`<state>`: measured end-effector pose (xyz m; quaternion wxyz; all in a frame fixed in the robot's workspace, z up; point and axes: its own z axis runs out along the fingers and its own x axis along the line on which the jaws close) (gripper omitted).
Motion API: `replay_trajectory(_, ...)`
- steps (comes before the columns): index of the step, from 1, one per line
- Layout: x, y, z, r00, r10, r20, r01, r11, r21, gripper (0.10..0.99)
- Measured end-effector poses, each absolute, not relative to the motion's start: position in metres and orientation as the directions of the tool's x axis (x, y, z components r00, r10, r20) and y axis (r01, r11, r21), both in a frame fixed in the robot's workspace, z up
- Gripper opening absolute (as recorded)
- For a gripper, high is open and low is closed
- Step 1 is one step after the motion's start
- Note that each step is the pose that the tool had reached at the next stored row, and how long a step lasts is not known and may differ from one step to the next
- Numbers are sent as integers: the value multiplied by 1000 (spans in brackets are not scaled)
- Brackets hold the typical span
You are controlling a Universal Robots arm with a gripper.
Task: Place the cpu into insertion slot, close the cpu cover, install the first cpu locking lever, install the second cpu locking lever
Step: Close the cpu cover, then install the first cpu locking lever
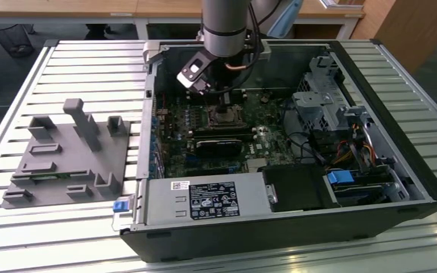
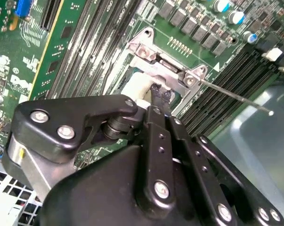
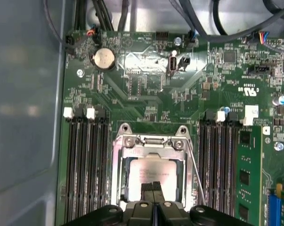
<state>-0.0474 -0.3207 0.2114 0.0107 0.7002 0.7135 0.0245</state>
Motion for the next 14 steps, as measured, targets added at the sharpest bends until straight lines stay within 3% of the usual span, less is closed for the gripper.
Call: replay_trajectory(14, -40, -321, 212, -19, 1000, 19, 999, 18, 50, 106)
